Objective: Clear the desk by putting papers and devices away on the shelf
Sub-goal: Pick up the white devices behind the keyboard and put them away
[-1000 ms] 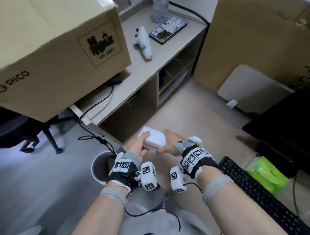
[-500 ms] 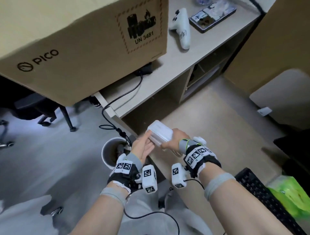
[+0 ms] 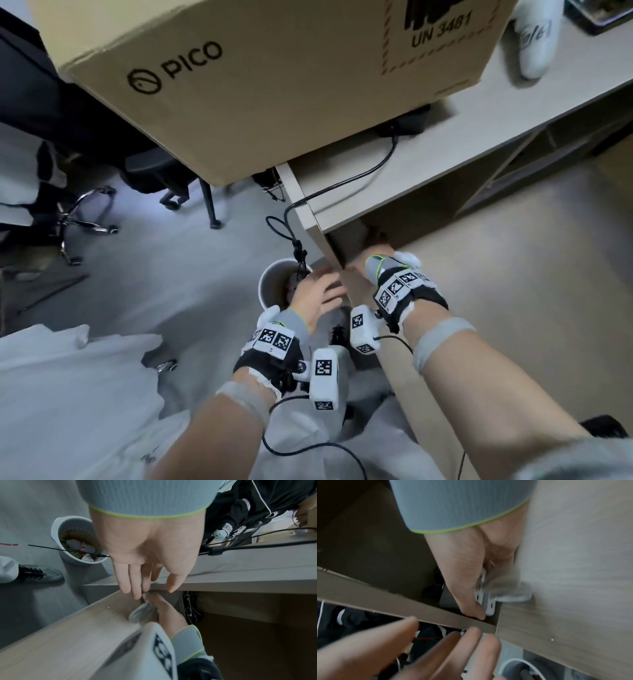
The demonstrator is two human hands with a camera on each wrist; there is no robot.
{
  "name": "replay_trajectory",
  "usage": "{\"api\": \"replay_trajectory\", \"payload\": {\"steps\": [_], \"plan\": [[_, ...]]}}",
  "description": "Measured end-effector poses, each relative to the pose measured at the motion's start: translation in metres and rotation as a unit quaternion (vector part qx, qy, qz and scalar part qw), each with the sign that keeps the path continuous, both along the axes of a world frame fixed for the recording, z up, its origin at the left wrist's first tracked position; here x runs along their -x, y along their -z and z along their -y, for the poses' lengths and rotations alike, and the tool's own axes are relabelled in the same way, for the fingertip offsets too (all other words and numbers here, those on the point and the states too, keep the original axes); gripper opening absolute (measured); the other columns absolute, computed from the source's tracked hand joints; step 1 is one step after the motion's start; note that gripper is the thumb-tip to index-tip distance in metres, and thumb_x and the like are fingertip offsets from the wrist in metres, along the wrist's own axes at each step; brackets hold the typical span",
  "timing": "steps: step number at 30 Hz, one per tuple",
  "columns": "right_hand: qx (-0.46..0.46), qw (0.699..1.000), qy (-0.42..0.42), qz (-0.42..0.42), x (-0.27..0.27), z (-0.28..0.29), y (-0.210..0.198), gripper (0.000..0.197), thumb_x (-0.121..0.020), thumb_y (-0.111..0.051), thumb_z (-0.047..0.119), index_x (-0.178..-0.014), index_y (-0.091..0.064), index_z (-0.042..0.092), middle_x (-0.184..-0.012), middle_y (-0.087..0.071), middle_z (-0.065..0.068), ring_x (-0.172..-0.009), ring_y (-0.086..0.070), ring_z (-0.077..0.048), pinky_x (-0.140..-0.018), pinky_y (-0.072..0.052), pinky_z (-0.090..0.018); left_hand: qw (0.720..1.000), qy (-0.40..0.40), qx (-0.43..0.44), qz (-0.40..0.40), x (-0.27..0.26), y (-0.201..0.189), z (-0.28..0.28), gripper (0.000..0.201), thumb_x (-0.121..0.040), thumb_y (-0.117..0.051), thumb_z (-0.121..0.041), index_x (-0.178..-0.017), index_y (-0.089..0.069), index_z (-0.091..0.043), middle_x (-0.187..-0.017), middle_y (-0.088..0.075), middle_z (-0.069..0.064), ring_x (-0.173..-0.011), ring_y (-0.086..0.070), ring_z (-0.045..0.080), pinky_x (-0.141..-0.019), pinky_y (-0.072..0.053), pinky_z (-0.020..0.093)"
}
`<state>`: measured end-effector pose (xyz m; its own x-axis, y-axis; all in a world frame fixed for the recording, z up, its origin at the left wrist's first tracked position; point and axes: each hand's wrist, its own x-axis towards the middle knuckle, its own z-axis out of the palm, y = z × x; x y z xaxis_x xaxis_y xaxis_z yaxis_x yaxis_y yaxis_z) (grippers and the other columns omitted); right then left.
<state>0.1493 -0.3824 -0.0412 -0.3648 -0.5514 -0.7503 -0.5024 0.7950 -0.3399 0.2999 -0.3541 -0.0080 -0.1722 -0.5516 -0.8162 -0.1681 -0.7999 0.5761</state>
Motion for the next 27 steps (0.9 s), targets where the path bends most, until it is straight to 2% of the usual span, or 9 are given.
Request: {"api": "replay_trajectory", "payload": {"steps": [4,7,9,13,17,19,22,24,27], "plan": [[-0.017,0.997,0.018,0.069,0.002,-0.006,0.002,0.057,-0.082,-0.061,0.048,-0.121,-0.062,0.006,-0.121,-0.065,-0.012,-0.115,-0.061,-0.028,-0.094,-0.047,-0.031,1.0,0.007,0.004,0.001,-0.002,0.001,-0.004,0.018,-0.098,-0.055,-0.02,-0.115,-0.058,-0.015,-0.123,-0.068,0.007,-0.109,-0.068,0.024,-0.097,-0.053,0.039],[0.05,0.977,0.168,0.119,0.01,-0.011,0.014,0.047,-0.079,-0.066,0.035,-0.116,-0.067,0.005,-0.106,-0.07,-0.013,-0.104,-0.066,-0.032,-0.089,-0.05,-0.033,1.0,0.015,0.002,0.004,-0.001,0.004,-0.007,0.031,-0.1,-0.053,-0.021,-0.127,-0.052,-0.008,-0.125,-0.067,0.007,-0.109,-0.068,0.023,-0.094,-0.055,0.037],[0.091,0.959,0.23,0.137,0.014,-0.009,0.017,0.04,-0.089,-0.065,0.028,-0.124,-0.063,0.009,-0.115,-0.067,-0.013,-0.112,-0.062,-0.031,-0.091,-0.045,-0.031,1.0,0.017,0.0,0.006,-0.002,0.005,-0.007,0.034,-0.099,-0.053,-0.022,-0.129,-0.052,-0.006,-0.125,-0.067,0.007,-0.108,-0.069,0.023,-0.093,-0.056,0.037],[0.1,0.966,0.179,0.16,0.015,-0.007,0.01,0.045,-0.1,-0.05,0.033,-0.138,-0.051,0.01,-0.142,-0.052,-0.012,-0.13,-0.05,-0.029,-0.103,-0.039,-0.029,1.0,0.015,-0.003,0.006,-0.003,0.005,-0.005,0.029,-0.099,-0.053,-0.021,-0.124,-0.054,-0.006,-0.123,-0.068,0.008,-0.106,-0.069,0.023,-0.098,-0.053,0.042],[0.098,0.966,0.171,0.165,0.015,-0.007,0.016,0.043,-0.099,-0.051,0.028,-0.136,-0.053,0.007,-0.138,-0.055,-0.015,-0.12,-0.056,-0.029,-0.084,-0.041,-0.024,1.0,0.017,-0.001,0.003,-0.009,0.003,-0.002,0.023,-0.099,-0.053,-0.021,-0.12,-0.055,-0.011,-0.115,-0.071,0.005,-0.1,-0.069,0.02,-0.098,-0.053,0.04],[0.095,0.968,0.16,0.171,0.017,-0.007,0.015,0.042,-0.098,-0.053,0.027,-0.135,-0.054,0.006,-0.135,-0.057,-0.015,-0.101,-0.056,-0.021,-0.077,-0.038,-0.022,1.0,0.019,0.0,0.002,-0.009,0.002,-0.001,0.019,-0.1,-0.052,-0.022,-0.116,-0.056,-0.014,-0.115,-0.071,0.005,-0.1,-0.069,0.02,-0.096,-0.054,0.038],[0.088,0.967,0.158,0.179,0.019,-0.009,0.009,0.039,-0.097,-0.055,0.02,-0.132,-0.056,0.004,-0.109,-0.06,-0.011,-0.09,-0.048,-0.019,-0.066,-0.043,-0.021,0.999,0.032,0.003,0.006,-0.002,-0.001,-0.002,0.02,-0.1,-0.052,-0.023,-0.116,-0.057,-0.012,-0.118,-0.071,0.008,-0.106,-0.069,0.023,-0.095,-0.054,0.038],[0.096,0.956,0.201,0.189,0.022,-0.018,0.0,0.038,-0.093,-0.059,0.013,-0.13,-0.057,0.004,-0.1,-0.061,-0.012,-0.088,-0.057,-0.026,-0.073,-0.049,-0.026,0.999,0.051,0.0,0.008,0.007,-0.004,-0.004,0.02,-0.099,-0.053,-0.024,-0.115,-0.057,-0.013,-0.118,-0.071,0.008,-0.104,-0.069,0.022,-0.096,-0.053,0.039],[0.145,0.927,0.286,0.196,0.035,-0.042,-0.011,0.046,-0.09,-0.063,0.015,-0.134,-0.052,0.006,-0.119,-0.063,-0.009,-0.103,-0.06,-0.023,-0.088,-0.048,-0.031,0.997,0.082,-0.006,0.009,0.027,-0.009,-0.013,0.027,-0.097,-0.056,-0.025,-0.121,-0.06,-0.012,-0.114,-0.072,0.009,-0.098,-0.07,0.021,-0.097,-0.053,0.039]]}}
